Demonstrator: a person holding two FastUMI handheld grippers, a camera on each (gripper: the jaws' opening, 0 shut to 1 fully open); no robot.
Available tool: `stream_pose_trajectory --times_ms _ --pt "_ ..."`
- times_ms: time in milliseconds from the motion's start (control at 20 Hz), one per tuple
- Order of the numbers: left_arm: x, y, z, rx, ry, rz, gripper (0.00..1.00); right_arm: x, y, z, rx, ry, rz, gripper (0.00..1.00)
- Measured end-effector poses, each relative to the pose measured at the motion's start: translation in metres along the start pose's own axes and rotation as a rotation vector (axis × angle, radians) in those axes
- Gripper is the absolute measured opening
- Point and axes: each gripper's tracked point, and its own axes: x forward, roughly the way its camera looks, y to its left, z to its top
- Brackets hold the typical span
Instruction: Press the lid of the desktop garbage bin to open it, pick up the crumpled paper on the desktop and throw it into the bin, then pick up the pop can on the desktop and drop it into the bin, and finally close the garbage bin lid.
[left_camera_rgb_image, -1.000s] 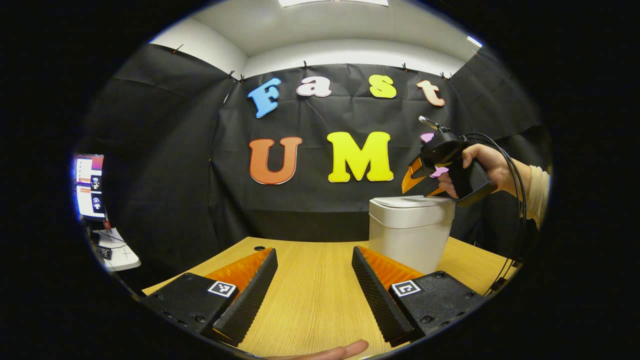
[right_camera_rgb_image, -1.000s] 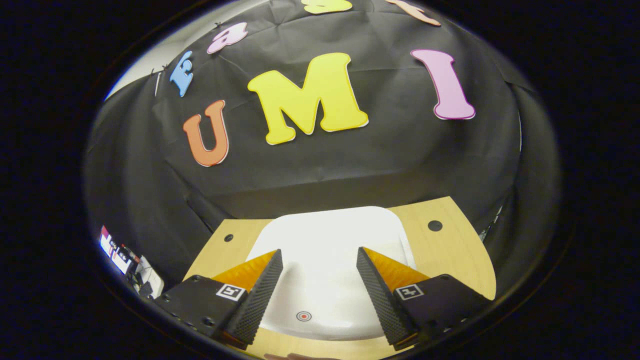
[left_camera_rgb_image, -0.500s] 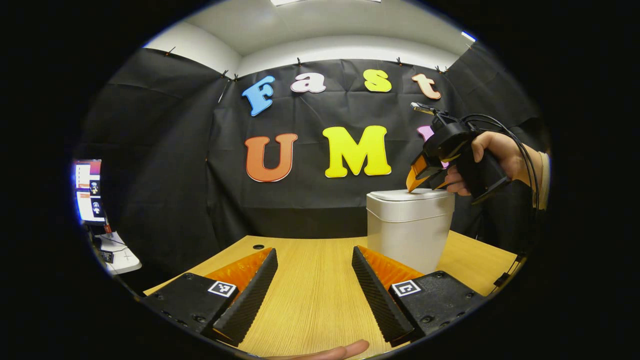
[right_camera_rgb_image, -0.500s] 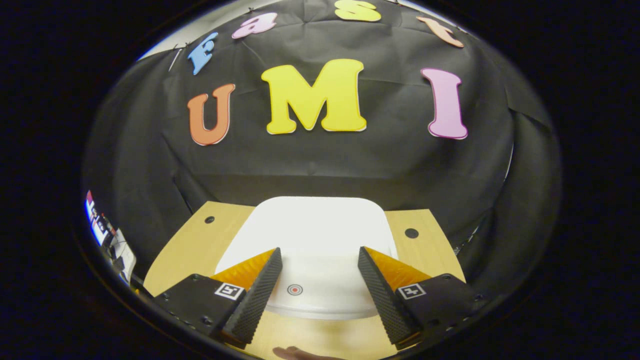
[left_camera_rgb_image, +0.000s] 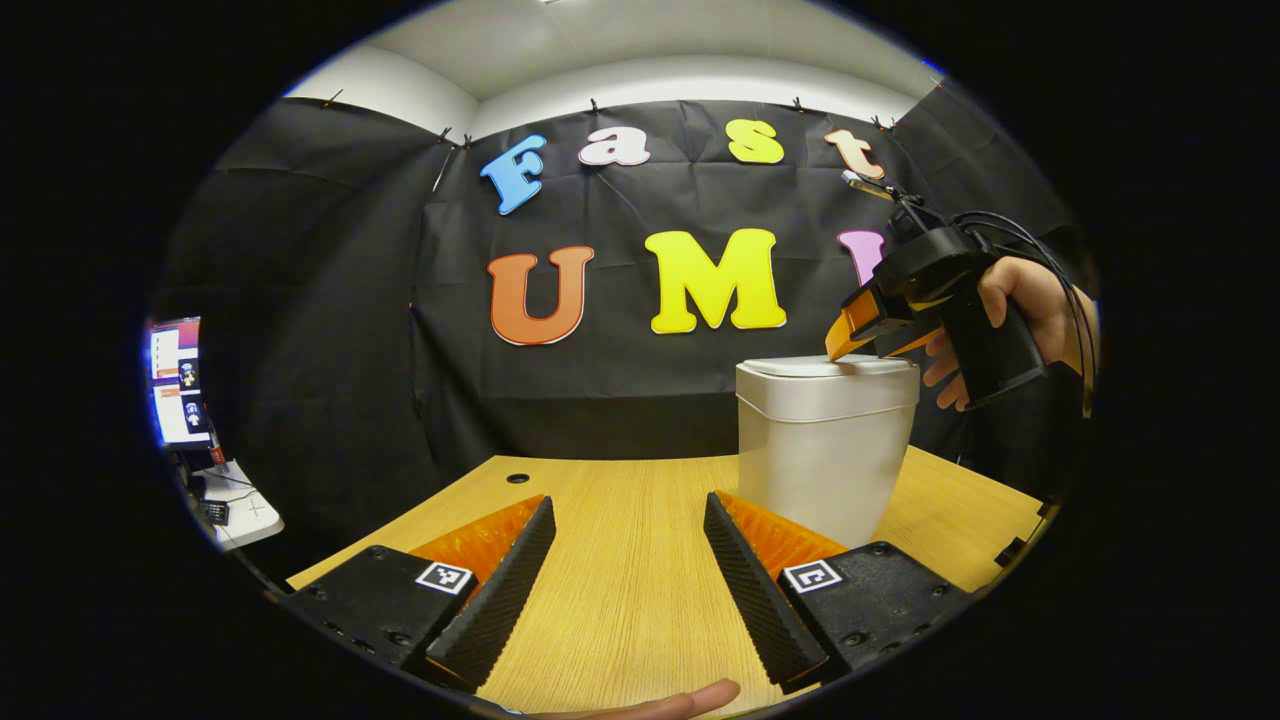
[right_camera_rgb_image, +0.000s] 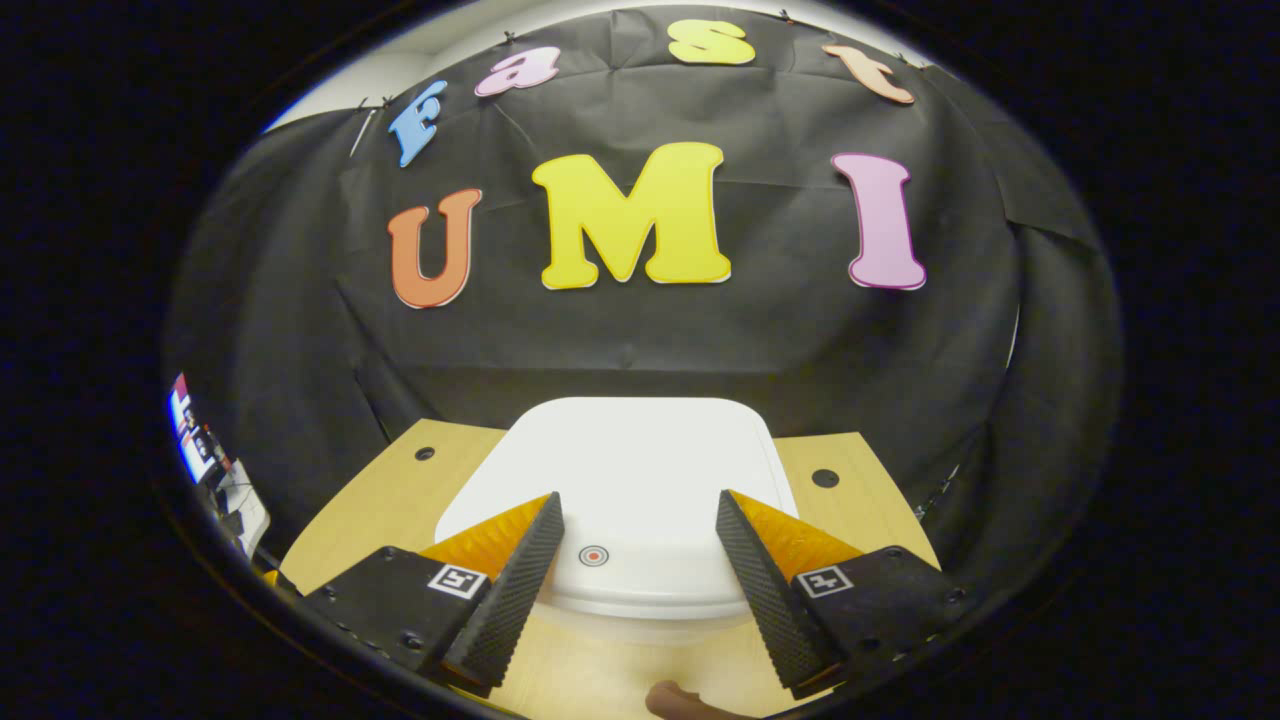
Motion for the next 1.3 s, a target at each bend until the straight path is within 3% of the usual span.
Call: stream_pose_trajectory --times_ms 450,600,700,900,1000,1300 --pt "0.012 -0.031 -0.021 0.019 0.063 -0.064 0.97 -0.009 -0.003 -0.015 -0.033 -0.155 0.035 0.97" --pt "0.015 -0.038 -0.031 0.000 0.102 -0.063 0.97 -0.010 -0.004 -0.012 0.007 -0.195 0.030 0.97" --pt "0.005 -0.052 -0.041 -0.009 0.123 -0.067 0.97 -0.011 -0.003 -0.007 0.006 -0.263 0.038 0.96" --pt "0.009 -0.048 -0.020 -0.027 0.076 -0.042 0.97 -0.017 -0.009 -0.011 -0.011 -0.463 0.071 0.95" --pt "0.008 -0.048 -0.014 -0.037 0.049 -0.031 0.97 -0.028 -0.024 -0.017 -0.014 -0.523 0.050 0.97" --pt "-0.011 -0.049 -0.004 -0.005 0.004 0.026 0.97 -0.073 -0.048 -0.061 -0.021 -0.509 0.041 0.95"
